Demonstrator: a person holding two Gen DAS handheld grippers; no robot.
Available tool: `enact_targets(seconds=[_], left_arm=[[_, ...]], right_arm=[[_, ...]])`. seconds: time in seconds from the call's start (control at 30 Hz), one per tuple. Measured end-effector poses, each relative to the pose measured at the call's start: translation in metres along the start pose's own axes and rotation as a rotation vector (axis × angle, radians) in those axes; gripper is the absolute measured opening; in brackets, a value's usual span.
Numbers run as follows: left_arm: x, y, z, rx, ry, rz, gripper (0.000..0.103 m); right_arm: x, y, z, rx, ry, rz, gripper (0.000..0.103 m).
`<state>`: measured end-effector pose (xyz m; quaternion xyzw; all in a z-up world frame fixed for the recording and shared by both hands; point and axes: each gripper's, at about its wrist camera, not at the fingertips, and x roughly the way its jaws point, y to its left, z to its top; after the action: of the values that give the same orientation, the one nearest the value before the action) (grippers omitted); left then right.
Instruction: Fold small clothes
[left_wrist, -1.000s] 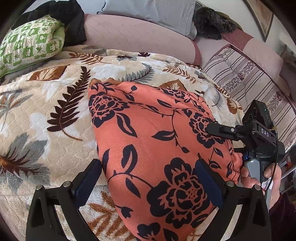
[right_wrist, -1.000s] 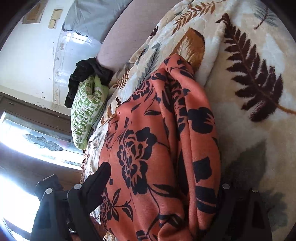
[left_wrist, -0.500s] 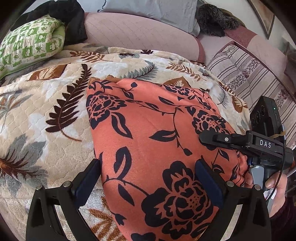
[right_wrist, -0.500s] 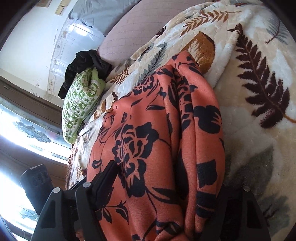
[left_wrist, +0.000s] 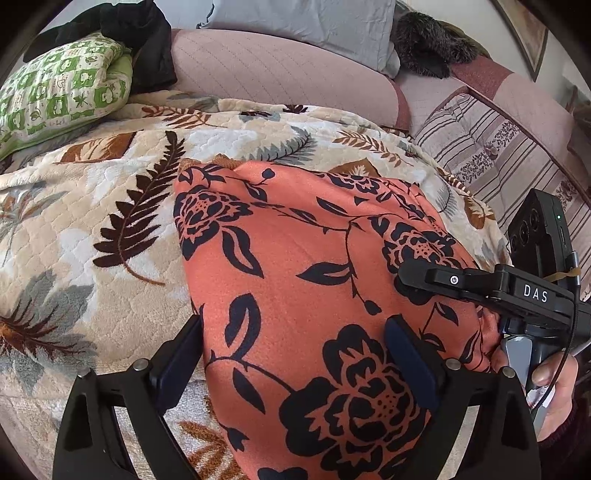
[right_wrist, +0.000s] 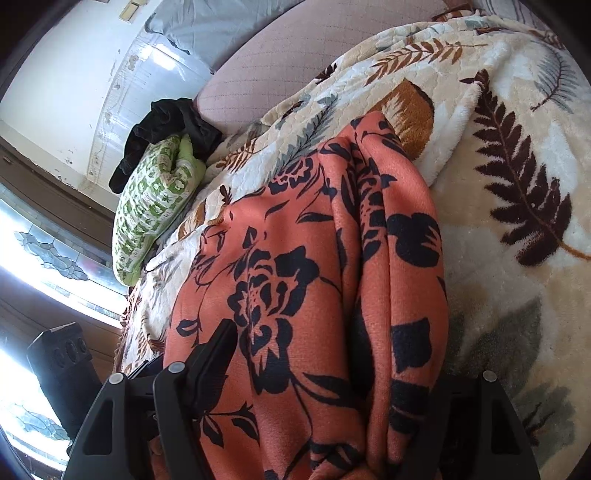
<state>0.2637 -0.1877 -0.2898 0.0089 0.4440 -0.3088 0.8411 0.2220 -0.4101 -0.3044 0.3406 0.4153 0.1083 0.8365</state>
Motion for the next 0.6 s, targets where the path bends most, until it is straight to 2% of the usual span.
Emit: enact_targets(seconds=[0.27,0.47,0.6], left_arm=[[-0.010,0.006,0.004,-0.027,-0.028,0.007,0.073],[-0.017,0.007,0.007,-0.034,-0.047,0.019,0.063],[-0.021,0.009,0.007,-0.038,-0.059,0.026,0.061]], right_arm=[[-0.005,0.023,-0.003,-0.090,-0.045,-0.006,0.075],[-0.011,0.031,-0.005,-0.109,-0.079,0.018,0.074],[-0.013,0.035,-0.007,-0.121,-0.087,0.014,0.074]])
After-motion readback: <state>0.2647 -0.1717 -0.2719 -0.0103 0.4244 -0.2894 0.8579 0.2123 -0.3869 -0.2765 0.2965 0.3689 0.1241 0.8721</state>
